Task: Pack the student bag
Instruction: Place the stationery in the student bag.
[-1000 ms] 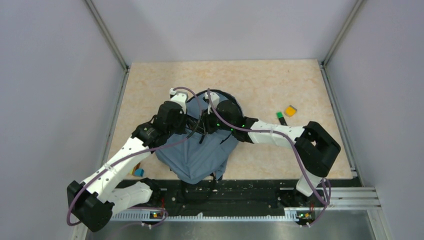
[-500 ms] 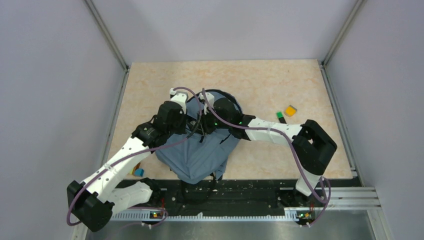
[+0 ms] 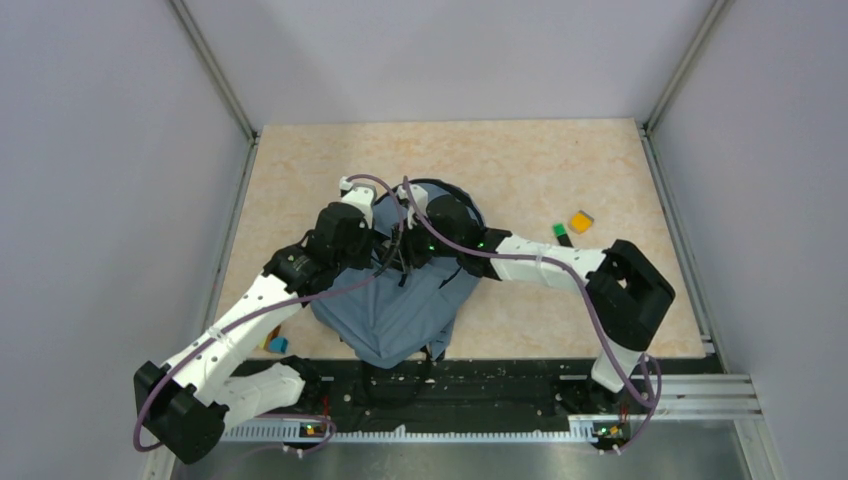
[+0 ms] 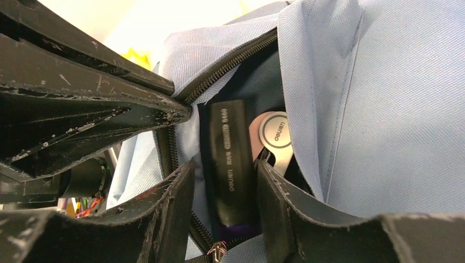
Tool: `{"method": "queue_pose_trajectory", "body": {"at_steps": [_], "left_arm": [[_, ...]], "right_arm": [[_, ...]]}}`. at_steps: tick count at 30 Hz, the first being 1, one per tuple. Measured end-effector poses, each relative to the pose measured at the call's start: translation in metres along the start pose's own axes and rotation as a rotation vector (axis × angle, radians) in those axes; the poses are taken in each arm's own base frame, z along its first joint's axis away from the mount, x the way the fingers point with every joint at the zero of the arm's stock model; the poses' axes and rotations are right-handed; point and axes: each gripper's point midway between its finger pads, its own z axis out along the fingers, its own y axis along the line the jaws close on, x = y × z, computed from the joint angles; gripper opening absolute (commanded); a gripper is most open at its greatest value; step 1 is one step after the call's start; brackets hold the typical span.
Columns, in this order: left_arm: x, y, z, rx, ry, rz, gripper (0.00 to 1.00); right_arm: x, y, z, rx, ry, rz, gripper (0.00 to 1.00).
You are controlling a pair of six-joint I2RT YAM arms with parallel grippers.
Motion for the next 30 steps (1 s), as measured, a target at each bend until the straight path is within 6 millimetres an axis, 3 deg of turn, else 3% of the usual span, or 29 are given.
{"method": "queue_pose_trajectory", "body": {"at_steps": [6, 13, 17, 21, 25, 30], "left_arm": [[0.000, 0.000, 0.000, -0.002, -0.001, 0.000, 0.00], [-0.001, 0.002, 0.000, -0.009, -0.005, -0.001, 0.00], [-0.001, 0.002, 0.000, -0.010, -0.005, -0.001, 0.00], [-0.001, 0.002, 0.000, -0.010, -0.005, -0.001, 0.00], [-0.001, 0.002, 0.000, -0.011, -0.005, -0.001, 0.00], [-0.001, 0.002, 0.000, -0.012, -0.006, -0.001, 0.00]], "right_arm": [[-0.004, 0.000, -0.011, 0.023, -0.008, -0.017, 0.50], [-0.016, 0.010, -0.057, 0.072, -0.053, -0.065, 0.59], [-0.027, -0.001, -0.084, 0.185, -0.095, -0.089, 0.60], [-0.027, -0.037, -0.111, 0.323, -0.111, -0.069, 0.61], [-0.014, -0.098, -0.148, 0.500, -0.110, -0.001, 0.63], [0.018, -0.177, -0.202, 0.726, -0.091, 0.134, 0.63]]}}
